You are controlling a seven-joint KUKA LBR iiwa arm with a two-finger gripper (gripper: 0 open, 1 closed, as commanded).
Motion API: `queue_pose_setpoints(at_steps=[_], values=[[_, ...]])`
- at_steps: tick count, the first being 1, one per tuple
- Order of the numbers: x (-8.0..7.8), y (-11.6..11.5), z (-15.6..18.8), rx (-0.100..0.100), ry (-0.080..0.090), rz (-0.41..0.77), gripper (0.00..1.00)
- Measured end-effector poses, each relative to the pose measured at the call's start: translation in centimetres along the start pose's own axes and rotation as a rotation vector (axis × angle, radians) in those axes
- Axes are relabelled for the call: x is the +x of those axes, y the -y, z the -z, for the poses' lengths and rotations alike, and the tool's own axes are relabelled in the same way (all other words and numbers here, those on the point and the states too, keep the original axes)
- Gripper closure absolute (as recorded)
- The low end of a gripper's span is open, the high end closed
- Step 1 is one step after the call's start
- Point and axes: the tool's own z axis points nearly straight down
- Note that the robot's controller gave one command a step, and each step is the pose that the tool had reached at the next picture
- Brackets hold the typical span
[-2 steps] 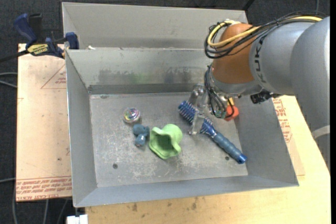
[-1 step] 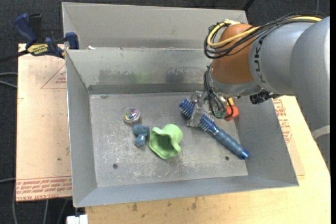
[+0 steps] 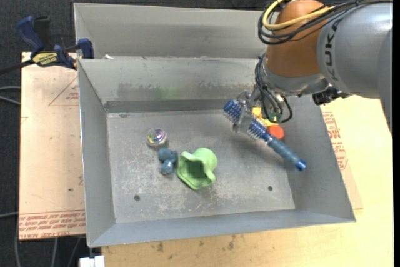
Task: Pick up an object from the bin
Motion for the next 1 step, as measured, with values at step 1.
queue_pose_setpoints(at_steps=[1], values=[[-0.17, -0.09, 3.70, 0.001, -0.004, 0.002, 1.00]])
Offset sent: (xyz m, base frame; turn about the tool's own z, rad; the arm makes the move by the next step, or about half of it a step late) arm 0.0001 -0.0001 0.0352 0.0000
